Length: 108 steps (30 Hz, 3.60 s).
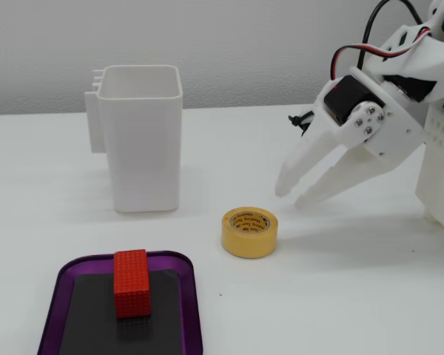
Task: Pick up the yellow tape and place it in the box.
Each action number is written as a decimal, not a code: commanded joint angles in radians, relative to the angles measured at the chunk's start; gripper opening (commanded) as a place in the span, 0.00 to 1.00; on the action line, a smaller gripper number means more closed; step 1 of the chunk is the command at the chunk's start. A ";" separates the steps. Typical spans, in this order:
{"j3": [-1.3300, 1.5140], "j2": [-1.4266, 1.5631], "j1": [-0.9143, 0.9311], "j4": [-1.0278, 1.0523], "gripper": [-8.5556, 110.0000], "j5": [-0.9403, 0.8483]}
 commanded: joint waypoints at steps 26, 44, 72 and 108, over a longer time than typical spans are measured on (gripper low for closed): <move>-0.686 -1.267 0.037 -0.017 0.21 -0.021; -0.508 -1.278 -0.037 -0.193 0.20 -0.014; -1.046 -1.250 -0.505 0.031 0.07 0.064; -1.652 -2.045 -0.422 -0.008 0.15 0.071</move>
